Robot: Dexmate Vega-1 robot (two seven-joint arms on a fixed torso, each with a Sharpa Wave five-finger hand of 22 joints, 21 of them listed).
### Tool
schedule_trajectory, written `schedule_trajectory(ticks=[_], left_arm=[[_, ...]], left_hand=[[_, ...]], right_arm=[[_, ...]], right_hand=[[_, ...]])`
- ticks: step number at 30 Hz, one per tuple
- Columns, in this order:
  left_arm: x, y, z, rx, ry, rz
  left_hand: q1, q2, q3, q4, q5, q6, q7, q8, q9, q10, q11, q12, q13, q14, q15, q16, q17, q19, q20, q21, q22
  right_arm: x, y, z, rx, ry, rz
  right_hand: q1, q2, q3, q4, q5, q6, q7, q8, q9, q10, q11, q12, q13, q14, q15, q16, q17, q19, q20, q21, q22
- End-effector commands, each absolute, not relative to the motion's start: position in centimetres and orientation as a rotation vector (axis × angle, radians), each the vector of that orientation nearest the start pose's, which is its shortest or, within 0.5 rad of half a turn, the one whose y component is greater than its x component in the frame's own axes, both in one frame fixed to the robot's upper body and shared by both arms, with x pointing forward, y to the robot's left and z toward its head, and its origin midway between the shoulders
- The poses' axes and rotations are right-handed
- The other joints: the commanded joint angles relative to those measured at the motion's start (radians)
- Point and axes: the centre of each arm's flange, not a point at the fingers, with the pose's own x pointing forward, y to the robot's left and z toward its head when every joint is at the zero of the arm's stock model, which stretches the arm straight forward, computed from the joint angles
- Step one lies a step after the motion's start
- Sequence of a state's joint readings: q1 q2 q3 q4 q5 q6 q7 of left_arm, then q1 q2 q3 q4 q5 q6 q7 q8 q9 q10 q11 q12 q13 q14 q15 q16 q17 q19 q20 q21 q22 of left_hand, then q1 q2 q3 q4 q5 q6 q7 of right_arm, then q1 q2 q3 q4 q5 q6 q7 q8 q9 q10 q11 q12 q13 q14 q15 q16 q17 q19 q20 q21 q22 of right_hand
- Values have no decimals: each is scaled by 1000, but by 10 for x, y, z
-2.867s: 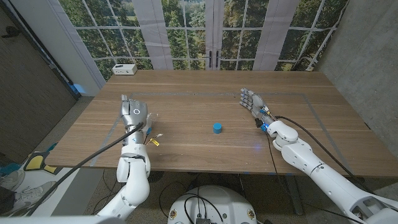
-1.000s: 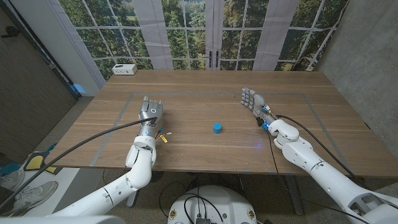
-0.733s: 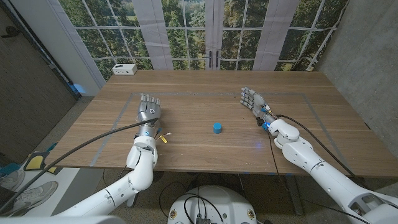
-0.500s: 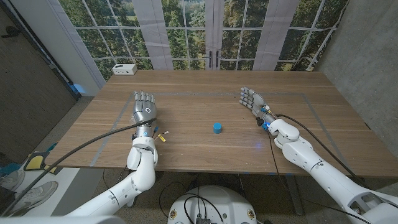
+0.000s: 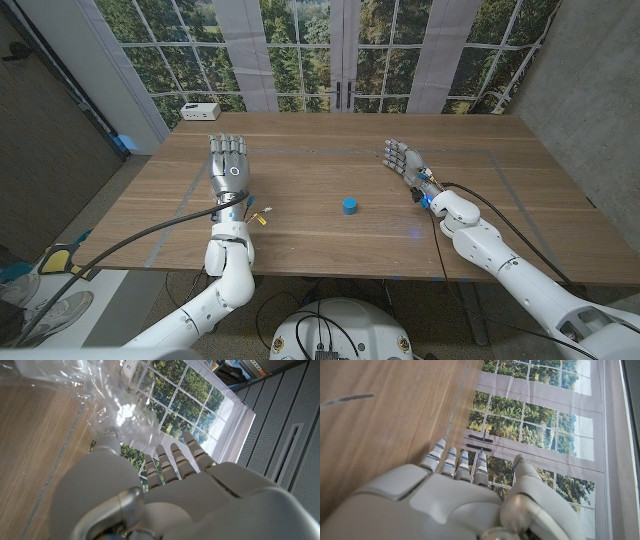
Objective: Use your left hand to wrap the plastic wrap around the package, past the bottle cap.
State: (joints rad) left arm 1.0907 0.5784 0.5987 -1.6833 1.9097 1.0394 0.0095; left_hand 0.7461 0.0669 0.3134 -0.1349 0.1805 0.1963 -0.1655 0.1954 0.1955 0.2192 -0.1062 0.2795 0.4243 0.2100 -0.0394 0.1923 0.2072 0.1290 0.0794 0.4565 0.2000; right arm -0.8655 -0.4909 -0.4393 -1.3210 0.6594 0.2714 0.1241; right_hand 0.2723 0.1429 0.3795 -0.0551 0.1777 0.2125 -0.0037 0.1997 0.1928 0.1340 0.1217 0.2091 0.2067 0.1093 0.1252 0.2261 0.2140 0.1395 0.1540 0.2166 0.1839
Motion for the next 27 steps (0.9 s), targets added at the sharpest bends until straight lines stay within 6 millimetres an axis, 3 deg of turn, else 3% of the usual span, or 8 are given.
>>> schedule_trajectory(ticks=[1,5,8,9,15,22,24,27], left_arm=[[531,263,-46,2161,-126,1120],[532,262,-46,2119,-242,1199],[531,255,-43,2034,-353,1258],[529,252,-41,1994,-399,1266],[531,229,-29,1855,-511,1159],[534,198,-21,1865,-497,876],[535,196,-17,1935,-464,710],[539,195,-19,1997,-381,601]], left_hand=[[-44,-37,-35,6,1,-67,0,-12,-2,-80,26,-50,-27,-118,-6,-19,-18,-62,11,-30,-2],[-64,-53,-52,10,5,-108,11,-17,-3,-117,38,-66,-38,-161,8,-19,-22,-82,16,-42,-3],[-81,-60,-62,17,7,-97,12,-10,-3,-106,35,-62,-42,-145,9,-8,-21,-76,22,-41,-3],[-104,-50,-68,32,9,-77,18,0,-3,-83,31,-53,-47,-116,5,6,-19,-67,22,-39,-3],[-125,-27,-68,44,10,-26,15,16,-3,-32,23,-37,-60,-67,-15,19,-20,-36,23,-31,-3],[-125,-29,-69,39,9,-11,12,18,-4,-20,20,-35,-66,-50,-22,20,-22,-34,28,-32,-3],[-135,-42,-78,38,8,-33,12,6,-5,-49,26,-48,-72,-65,-16,11,-22,-50,36,-41,-3],[-142,-57,-87,33,13,-76,19,-10,-5,-91,33,-66,-80,-97,-1,-3,-22,-80,49,-57,-3]], right_arm=[[651,-237,-60,16,-552,401],[650,-237,-60,18,-556,399],[649,-238,-61,13,-556,399],[649,-238,-61,9,-556,397],[645,-240,-62,14,-561,392],[641,-245,-62,17,-564,376],[640,-246,-63,26,-561,371],[640,-249,-64,27,-560,364]], right_hand=[[1,-9,-2,-4,0,6,1,-2,2,10,3,3,2,8,2,10,-1,3,10,2,2],[-1,-13,-4,-4,-1,7,0,-2,2,10,4,3,2,12,3,10,-1,4,12,3,2],[-2,-15,-5,-5,-2,8,-1,-1,2,11,3,3,2,14,3,11,-1,5,12,3,2],[-3,-16,-6,-5,-2,8,0,-2,2,11,3,3,2,15,4,11,-1,6,13,3,2],[-5,-19,-8,-6,-2,9,-1,-1,1,14,5,4,2,15,3,10,-2,6,14,3,2],[-6,-22,-10,-7,-3,11,-1,-1,1,14,2,4,2,16,3,10,-2,6,17,3,2],[-7,-22,-10,-6,-3,11,-2,-1,1,14,3,3,2,17,3,10,-2,6,16,3,2],[-8,-20,-10,-5,-3,12,-1,0,1,15,2,4,2,17,2,11,-1,6,14,3,2]])
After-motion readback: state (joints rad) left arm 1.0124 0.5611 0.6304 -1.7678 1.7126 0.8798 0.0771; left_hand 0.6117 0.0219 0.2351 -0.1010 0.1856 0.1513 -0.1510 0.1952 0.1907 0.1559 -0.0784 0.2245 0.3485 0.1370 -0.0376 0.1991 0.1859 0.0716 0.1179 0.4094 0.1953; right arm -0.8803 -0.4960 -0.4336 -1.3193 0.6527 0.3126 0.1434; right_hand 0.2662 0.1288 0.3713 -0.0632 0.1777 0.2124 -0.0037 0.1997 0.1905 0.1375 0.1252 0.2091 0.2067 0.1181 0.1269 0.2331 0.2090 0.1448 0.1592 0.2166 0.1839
